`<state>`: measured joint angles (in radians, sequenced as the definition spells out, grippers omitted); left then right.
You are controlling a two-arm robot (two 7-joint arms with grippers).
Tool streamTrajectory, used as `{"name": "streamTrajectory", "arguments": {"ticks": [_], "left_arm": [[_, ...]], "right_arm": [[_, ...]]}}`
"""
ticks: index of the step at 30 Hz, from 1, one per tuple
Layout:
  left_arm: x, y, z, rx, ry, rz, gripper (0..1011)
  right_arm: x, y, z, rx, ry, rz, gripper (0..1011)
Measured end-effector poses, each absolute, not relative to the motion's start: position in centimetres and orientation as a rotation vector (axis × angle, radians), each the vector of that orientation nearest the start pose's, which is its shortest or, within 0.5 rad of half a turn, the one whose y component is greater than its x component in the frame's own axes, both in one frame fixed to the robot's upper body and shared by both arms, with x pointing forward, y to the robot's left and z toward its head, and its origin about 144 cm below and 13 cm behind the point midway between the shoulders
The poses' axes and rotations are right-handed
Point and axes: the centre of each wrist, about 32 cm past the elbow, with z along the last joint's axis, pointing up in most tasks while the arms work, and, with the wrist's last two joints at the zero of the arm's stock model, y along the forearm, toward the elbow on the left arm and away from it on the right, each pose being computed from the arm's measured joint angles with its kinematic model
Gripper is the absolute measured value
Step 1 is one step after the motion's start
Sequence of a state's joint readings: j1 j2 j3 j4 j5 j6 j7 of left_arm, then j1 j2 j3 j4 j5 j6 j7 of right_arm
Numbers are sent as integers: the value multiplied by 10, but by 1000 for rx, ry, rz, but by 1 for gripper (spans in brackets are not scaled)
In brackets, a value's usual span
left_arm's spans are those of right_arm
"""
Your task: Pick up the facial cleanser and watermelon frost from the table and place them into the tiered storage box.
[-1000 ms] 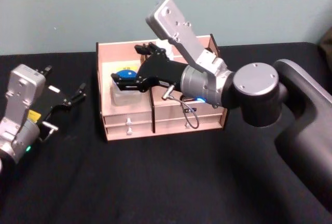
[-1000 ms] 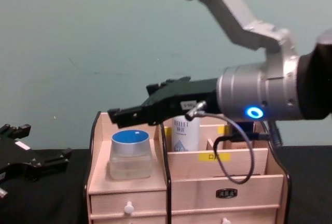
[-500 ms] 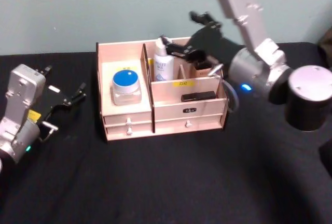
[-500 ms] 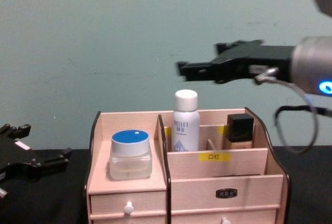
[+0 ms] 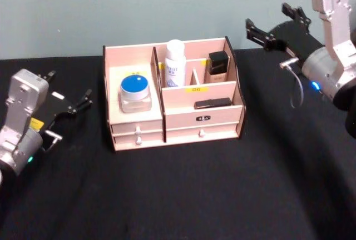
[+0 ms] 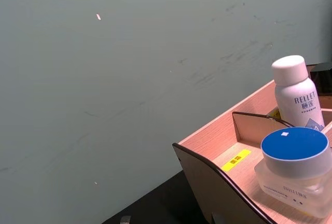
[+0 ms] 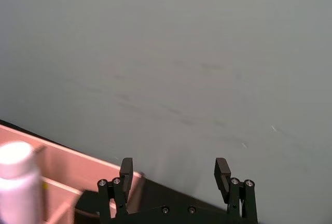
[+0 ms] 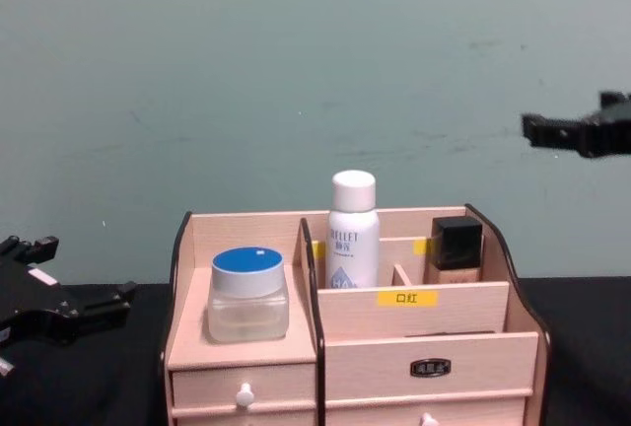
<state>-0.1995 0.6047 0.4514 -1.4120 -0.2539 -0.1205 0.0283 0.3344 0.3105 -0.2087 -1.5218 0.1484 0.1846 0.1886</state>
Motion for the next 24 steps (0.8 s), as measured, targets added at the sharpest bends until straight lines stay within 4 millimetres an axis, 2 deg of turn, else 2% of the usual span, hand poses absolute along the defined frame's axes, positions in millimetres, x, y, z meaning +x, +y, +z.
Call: {"name": "streamTrajectory", "arguments": {"ticks": [9, 19, 24], "left_arm": [[489, 310, 1140, 304, -285, 1248, 1009], [489, 310, 1140, 304, -285, 1248, 1010], [489, 310, 1140, 304, -285, 1248, 1010]], "right_arm": [[546, -274, 1219, -161, -127, -1289, 1002], [550, -275, 1205, -180, -80, -1298, 1002], [550, -275, 1206, -180, -81, -1298, 1002]]}}
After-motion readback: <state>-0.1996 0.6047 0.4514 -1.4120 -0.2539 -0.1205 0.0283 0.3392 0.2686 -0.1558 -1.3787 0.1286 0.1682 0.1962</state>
